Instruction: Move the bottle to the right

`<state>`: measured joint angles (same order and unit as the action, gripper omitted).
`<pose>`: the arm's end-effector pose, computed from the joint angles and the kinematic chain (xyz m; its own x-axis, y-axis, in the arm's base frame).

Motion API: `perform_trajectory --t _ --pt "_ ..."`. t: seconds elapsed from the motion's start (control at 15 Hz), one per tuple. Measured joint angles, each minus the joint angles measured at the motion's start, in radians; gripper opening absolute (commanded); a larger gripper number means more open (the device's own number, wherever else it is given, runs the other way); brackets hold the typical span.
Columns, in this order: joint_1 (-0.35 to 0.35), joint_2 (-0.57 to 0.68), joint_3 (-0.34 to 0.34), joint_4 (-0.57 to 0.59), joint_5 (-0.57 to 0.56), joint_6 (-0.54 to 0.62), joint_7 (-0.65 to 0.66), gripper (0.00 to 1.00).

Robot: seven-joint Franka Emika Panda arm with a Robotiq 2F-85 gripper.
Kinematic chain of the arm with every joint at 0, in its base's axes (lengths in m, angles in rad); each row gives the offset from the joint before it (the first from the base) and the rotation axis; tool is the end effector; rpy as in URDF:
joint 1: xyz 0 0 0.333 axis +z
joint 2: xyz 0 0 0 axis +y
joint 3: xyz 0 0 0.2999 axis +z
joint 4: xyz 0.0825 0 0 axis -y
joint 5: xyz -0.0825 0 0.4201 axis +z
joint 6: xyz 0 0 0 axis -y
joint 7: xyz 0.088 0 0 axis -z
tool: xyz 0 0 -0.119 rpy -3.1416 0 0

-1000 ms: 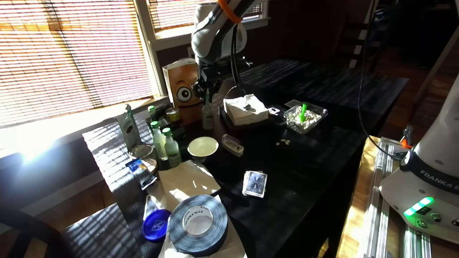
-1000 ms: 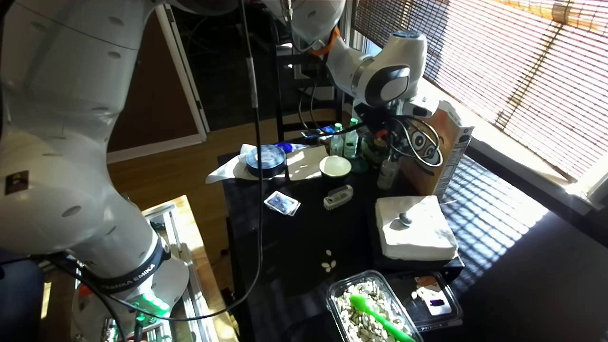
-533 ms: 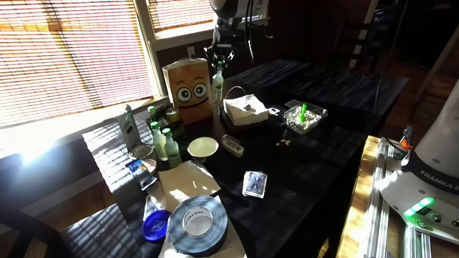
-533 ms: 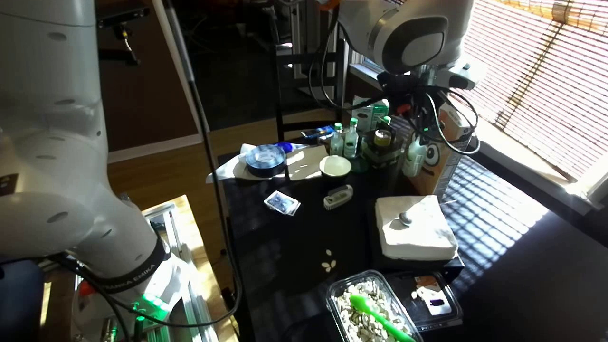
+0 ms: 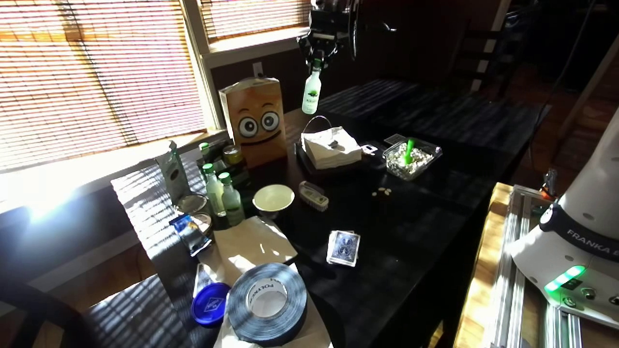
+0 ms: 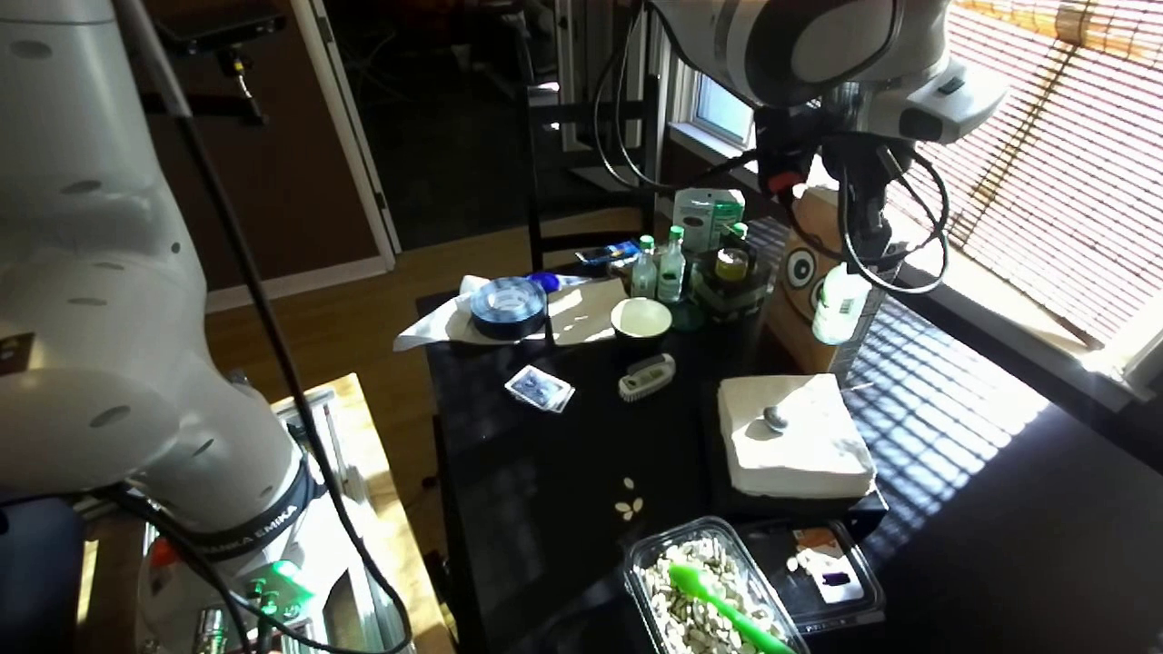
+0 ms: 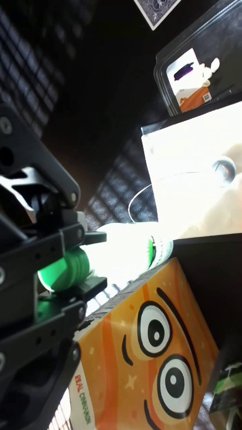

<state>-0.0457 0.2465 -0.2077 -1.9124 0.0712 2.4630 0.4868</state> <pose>0.6480 -0.1620 0.3555 0.6745 -0.6889 0.2653 -0.6767 -0.7206 -0.1508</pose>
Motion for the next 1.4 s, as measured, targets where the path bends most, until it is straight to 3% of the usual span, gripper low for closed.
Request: perform_trajectory --t 0.2,0.67,1.0,1.07,1.13,1.2,1.4 --pt "0.001 0.048 -0.017 0.008 -0.018 0.052 0.118 0.07" --pt "-0.007 0.223 -0.148 0.124 -0.06 0.081 0.421 0.07" --pt "-0.018 0.347 -0.203 0.245 -0.075 -0.014 0.616 0.07" --pt "-0.033 0.373 -0.194 0.274 -0.063 -0.049 0.626 0.29" --pt "-0.062 0.393 -0.166 0.301 -0.03 -0.078 0.619 0.29" --pt "-0.092 0.407 -0.135 0.322 -0.004 -0.095 0.608 0.07" --pt "-0.118 0.42 -0.113 0.34 0.005 -0.104 0.603 0.07"
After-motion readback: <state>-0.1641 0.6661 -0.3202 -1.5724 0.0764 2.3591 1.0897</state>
